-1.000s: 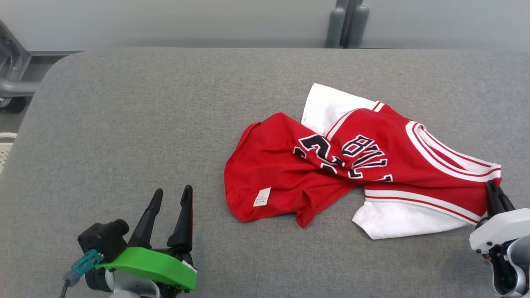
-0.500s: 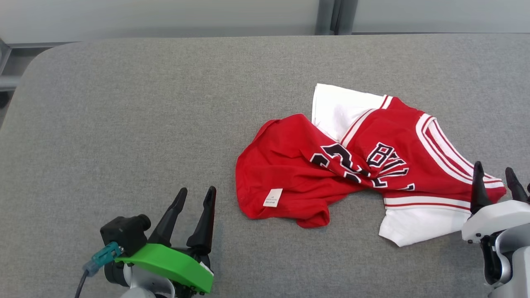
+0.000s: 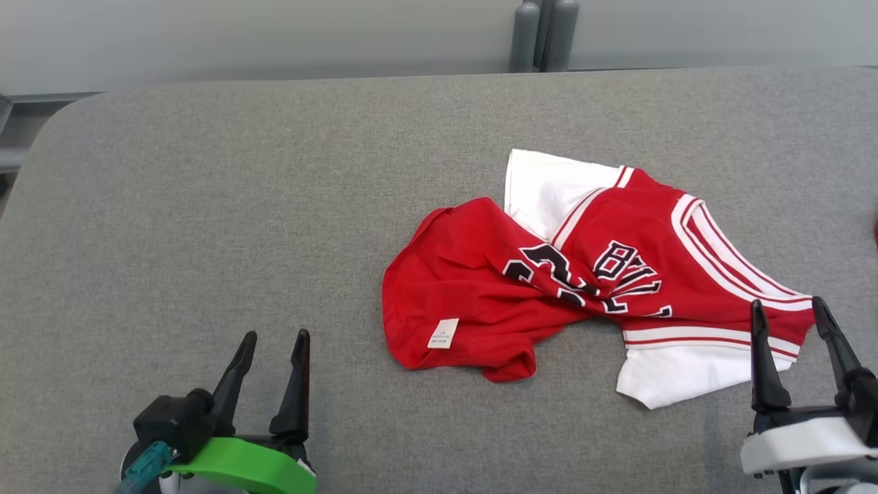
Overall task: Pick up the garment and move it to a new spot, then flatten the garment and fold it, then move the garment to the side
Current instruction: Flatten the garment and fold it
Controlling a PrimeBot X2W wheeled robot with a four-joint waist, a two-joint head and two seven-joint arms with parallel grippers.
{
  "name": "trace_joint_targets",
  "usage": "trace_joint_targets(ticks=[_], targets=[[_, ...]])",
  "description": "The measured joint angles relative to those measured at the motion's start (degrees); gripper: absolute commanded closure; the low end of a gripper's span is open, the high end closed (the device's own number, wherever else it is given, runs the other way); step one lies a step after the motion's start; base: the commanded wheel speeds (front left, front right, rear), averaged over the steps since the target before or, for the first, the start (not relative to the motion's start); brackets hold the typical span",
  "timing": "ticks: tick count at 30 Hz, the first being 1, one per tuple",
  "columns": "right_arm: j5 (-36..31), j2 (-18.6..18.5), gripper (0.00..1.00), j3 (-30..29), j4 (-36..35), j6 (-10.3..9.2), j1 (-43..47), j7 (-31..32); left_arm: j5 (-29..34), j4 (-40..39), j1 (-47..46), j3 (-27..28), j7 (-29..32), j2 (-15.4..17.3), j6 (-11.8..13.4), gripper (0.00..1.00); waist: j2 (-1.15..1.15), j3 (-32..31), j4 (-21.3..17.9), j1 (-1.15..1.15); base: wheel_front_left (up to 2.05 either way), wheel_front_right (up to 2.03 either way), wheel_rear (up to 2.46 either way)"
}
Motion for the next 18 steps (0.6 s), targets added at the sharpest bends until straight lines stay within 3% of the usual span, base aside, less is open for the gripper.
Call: trace_joint_targets(ticks=[6,18], targets=[[-1.6,0.1,0.00,0.6,-1.5,0.01,5.0,-1.8,4.5,0.8,2.9,4.9,-0.3,-0.3,-0.5,0.00,0.00,-1.3,-0.5,0.00,0.00,0.00,0.00],[-2.9,0.4,0.00,-2.1,-2.5,0.01,9.2,-2.1,12.7,2.0,11.5,15.4,-0.5,-6.5,-6.2,0.00,0.00,-4.2,-1.7,0.00,0.00,0.00,0.00]])
